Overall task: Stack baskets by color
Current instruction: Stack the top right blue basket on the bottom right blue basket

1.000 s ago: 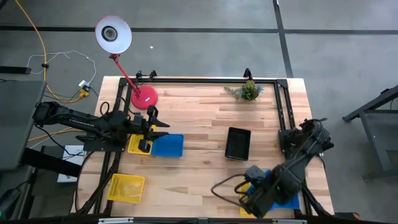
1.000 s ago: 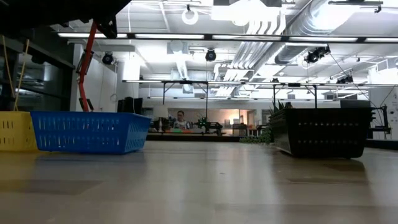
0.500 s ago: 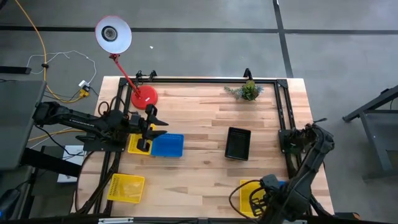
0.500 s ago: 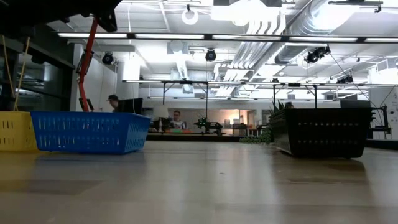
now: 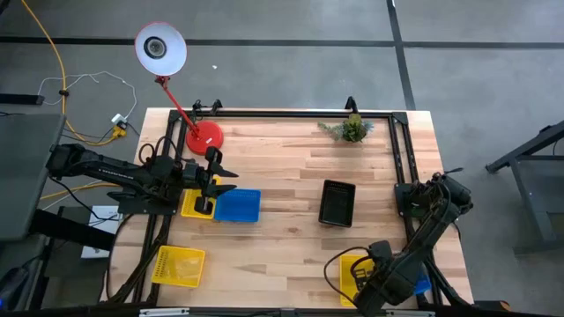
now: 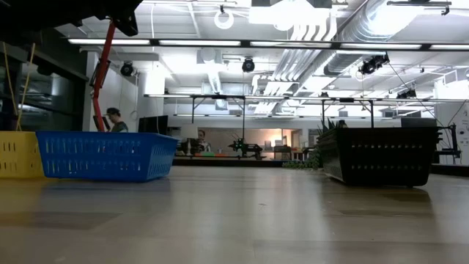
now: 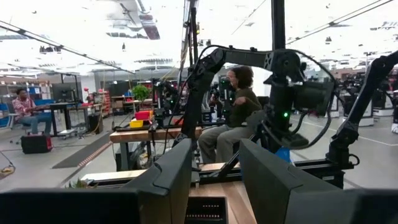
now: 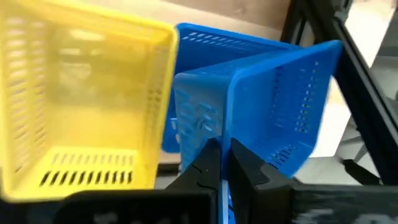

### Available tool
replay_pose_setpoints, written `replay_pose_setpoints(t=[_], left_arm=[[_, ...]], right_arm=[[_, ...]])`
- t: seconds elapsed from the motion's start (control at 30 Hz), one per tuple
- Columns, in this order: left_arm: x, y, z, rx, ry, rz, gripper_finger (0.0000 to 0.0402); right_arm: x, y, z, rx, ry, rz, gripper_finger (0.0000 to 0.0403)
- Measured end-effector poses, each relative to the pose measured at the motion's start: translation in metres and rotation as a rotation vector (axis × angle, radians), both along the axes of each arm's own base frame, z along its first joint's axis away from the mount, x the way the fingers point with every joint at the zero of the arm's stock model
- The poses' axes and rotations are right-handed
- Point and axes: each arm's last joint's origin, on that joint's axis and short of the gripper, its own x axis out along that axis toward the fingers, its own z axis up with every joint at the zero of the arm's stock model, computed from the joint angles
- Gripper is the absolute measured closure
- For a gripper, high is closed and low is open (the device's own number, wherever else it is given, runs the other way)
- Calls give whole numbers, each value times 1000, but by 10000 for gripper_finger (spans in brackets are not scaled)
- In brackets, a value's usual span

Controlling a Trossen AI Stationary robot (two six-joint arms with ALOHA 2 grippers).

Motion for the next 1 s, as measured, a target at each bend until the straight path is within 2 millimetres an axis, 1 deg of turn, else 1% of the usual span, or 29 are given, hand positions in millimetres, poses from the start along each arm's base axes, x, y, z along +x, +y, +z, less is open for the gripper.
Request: replay_pose_setpoints(t=[0.1,0.2,0.57,0.67,0.77,1.0], left_arm=[[0,0,0,-1,0,0,280],[0,0,0,-3,0,-1,280],[0,0,0,-3,-1,-1,280],[0,0,0,-3,-1,-1,280],[0,0,0,-3,-1,-1,280],[0,0,0,-3,0,-1,280]], right_arm=[[1,-5,-9,-27,22,-11,403],[3,-9,-13,-40,33,-24,403],[4,-9,-14,-35,26,0,403],[4,-10,-14,-39,25,-4,395],[3,-11,-13,-57,36,-13,368],[3,-12,-14,-87,5,19,261]])
